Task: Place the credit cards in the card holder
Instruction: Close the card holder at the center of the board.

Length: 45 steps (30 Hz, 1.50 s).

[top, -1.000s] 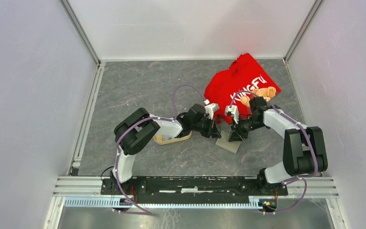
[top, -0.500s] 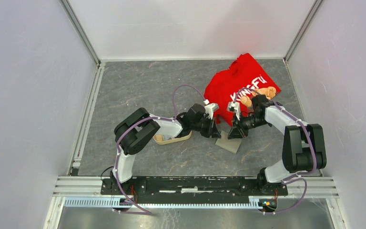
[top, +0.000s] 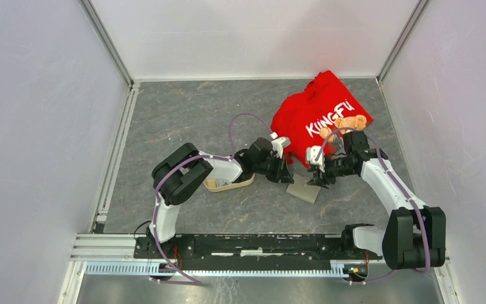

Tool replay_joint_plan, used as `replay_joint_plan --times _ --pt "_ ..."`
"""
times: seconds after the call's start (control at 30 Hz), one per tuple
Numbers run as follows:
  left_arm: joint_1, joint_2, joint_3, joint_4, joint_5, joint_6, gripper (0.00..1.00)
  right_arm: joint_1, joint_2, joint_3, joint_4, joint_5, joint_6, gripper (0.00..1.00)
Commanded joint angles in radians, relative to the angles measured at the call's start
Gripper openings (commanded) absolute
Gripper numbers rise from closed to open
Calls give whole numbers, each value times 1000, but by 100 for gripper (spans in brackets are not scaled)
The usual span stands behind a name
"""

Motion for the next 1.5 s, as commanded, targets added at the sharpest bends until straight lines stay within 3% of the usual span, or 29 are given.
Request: replay_joint_plan --times 0.0,0.13,0.3,0.8,1.47 --pt "-1 20 8 3 16 -22 2 -1 -23 -55 -54 -14 -358 55" --pt "-1 23 5 12 19 -27 2 4 -7 -69 -34 5 -369 53" --pt "-1 27 2 21 23 -30 2 15 -32 -152 128 59 -284 52" --pt "-1 32 -5 32 25 -34 2 58 27 -137 220 111 -197 40" --pt "-1 32 -10 37 28 -34 2 67 46 -104 185 145 -173 0"
